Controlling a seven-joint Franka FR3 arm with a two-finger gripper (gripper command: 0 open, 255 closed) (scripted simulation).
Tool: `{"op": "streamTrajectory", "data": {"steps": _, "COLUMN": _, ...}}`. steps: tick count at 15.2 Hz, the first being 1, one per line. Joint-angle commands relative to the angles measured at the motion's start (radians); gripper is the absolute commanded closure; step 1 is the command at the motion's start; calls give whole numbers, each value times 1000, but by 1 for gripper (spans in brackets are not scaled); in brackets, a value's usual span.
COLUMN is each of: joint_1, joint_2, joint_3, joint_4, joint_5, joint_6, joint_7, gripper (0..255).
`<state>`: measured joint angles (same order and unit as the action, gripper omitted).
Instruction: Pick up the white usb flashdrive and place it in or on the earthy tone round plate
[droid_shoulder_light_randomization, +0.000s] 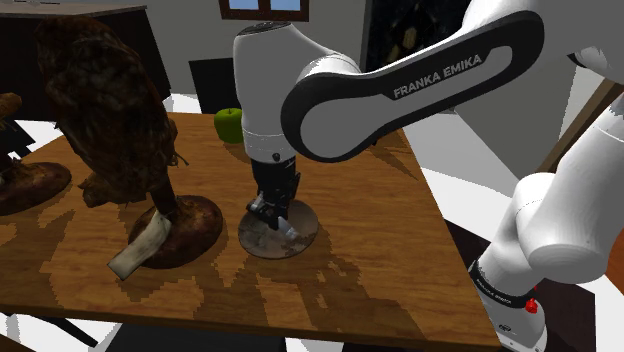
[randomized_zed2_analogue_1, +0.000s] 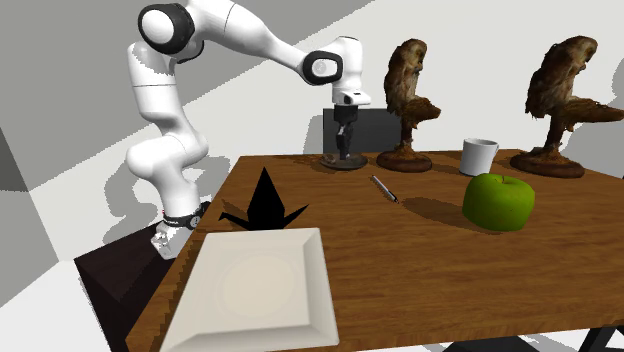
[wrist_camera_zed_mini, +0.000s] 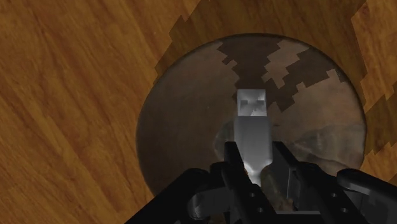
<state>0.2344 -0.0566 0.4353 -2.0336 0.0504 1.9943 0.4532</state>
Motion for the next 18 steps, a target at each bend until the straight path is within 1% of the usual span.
{"op": "streamTrajectory", "data": {"steps": 1, "joint_1": 0, "joint_2": 0, "joint_3": 0, "joint_4": 0, "joint_5": 0, "joint_6": 0, "joint_7": 0, "gripper": 255}}
{"op": "streamTrajectory", "data": {"steps": 2, "joint_1": 0, "joint_2": 0, "joint_3": 0, "joint_4": 0, "joint_5": 0, "joint_6": 0, "joint_7": 0, "gripper": 0}}
{"op": "streamTrajectory", "data": {"steps": 7, "joint_1": 0, "joint_2": 0, "joint_3": 0, "joint_4": 0, "joint_5": 0, "joint_6": 0, "joint_7": 0, "gripper": 0}}
{"op": "streamTrajectory", "data": {"steps": 11, "joint_1": -4, "joint_2": -25, "joint_3": -6, "joint_4": 102, "joint_5": 8, "joint_6": -125, "joint_7": -7, "gripper": 0}}
{"op": "streamTrajectory", "data": {"steps": 18, "joint_1": -4, "joint_2": -25, "joint_3": -6, "joint_4": 102, "joint_5": 8, "joint_6": -125, "joint_7": -7, "gripper": 0}}
